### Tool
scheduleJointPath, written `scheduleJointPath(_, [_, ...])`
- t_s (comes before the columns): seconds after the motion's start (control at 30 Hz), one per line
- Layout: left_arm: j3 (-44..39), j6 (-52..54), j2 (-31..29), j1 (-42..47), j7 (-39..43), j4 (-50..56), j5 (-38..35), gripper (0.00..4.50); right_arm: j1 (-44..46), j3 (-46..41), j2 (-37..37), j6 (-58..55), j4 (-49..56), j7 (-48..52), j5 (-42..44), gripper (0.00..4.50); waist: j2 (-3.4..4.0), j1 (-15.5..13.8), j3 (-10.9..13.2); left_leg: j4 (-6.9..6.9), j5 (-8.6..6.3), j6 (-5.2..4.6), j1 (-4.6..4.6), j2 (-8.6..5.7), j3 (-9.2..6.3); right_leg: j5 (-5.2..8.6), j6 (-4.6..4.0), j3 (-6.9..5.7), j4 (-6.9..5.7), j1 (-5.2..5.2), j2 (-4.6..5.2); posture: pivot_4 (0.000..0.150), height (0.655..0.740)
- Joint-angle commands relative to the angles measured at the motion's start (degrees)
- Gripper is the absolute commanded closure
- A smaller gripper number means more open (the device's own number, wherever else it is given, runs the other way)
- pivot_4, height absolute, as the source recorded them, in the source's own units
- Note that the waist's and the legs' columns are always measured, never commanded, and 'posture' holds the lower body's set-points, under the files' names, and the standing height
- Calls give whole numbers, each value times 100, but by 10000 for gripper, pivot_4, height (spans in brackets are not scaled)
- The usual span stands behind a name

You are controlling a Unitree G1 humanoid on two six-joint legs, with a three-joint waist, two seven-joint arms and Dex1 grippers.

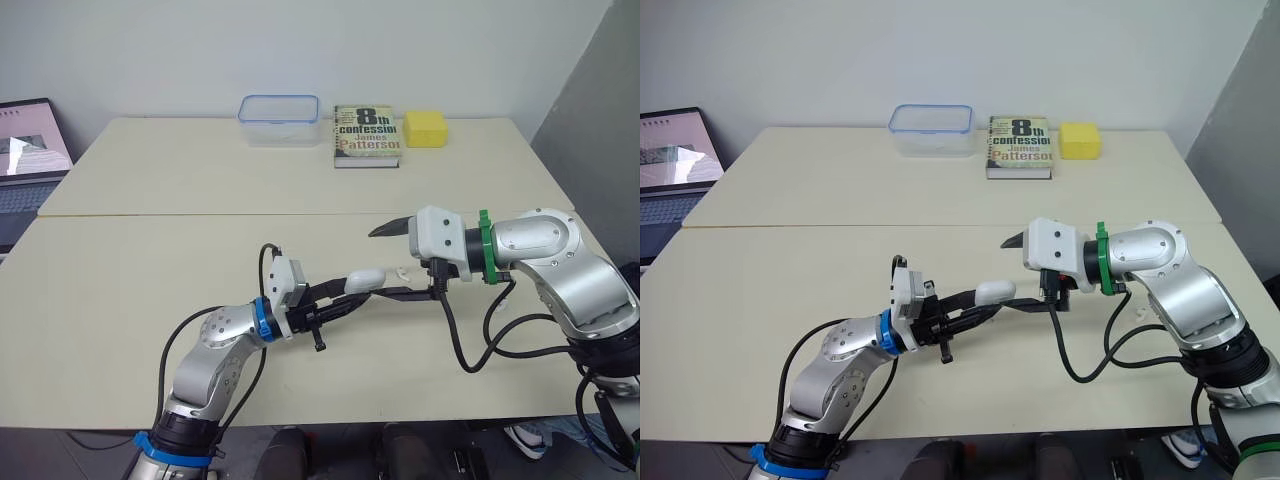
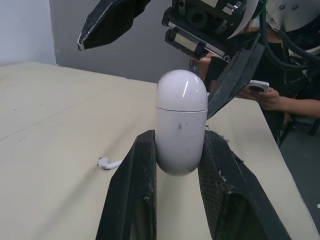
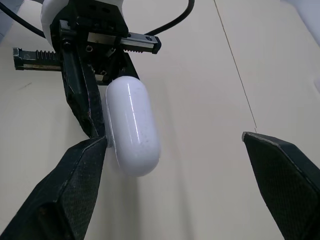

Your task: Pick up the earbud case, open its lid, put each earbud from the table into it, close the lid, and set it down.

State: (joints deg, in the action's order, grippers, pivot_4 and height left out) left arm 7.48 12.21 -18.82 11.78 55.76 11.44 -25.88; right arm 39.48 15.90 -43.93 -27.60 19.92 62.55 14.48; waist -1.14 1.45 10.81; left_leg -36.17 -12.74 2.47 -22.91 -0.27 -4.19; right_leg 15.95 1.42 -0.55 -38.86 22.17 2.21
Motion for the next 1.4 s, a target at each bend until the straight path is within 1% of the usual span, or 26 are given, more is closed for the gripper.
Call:
scheduleJointPath(0.03, [117,-138,-22,31,115,102,12,37361,219,-163,9,-31,16,-16,-25,0,0,0,0,0,0,0,0,0,0,0,0,0,0,0,0,1500,7400])
scheduleJointPath(0.67, [219,-499,-169,-105,290,-60,155,37362,329,-261,33,-84,-126,0,-5,0,0,1,0,1,0,0,0,1,0,0,0,-1,0,0,0,1500,7400])
scheduleJointPath(0.9, [158,-593,-123,-123,182,-122,198,37362,340,-360,-25,-155,-115,94,138,0,0,1,0,1,0,0,0,1,-1,0,0,0,0,1,0,1500,7400])
scheduleJointPath(1.03, [-14,-844,8,-127,-166,-196,317,37362,300,-578,-118,-185,-123,111,223,0,0,-1,0,1,0,0,0,1,-3,0,0,-1,0,0,0,1500,7400])
scheduleJointPath(1.17, [-381,-1306,255,-247,-848,-298,529,37361,-5,-1063,-260,-399,91,8,520,0,0,-13,0,1,0,0,-1,2,-5,0,0,-1,2,0,1,1500,7400])
scheduleJointPath(1.27, [-775,-1796,470,-490,-1612,-245,848,37361,-618,-1692,-494,-630,415,-26,875,0,0,-39,0,5,0,0,-3,2,-5,0,0,-1,4,0,3,1500,7400])
scheduleJointPath(1.4, [-1011,-2185,585,-710,-2167,-233,1167,37361,-1439,-2448,-739,-670,677,-135,1096,0,0,-75,0,2,0,0,0,2,1,0,0,0,1,-1,3,1500,7400])
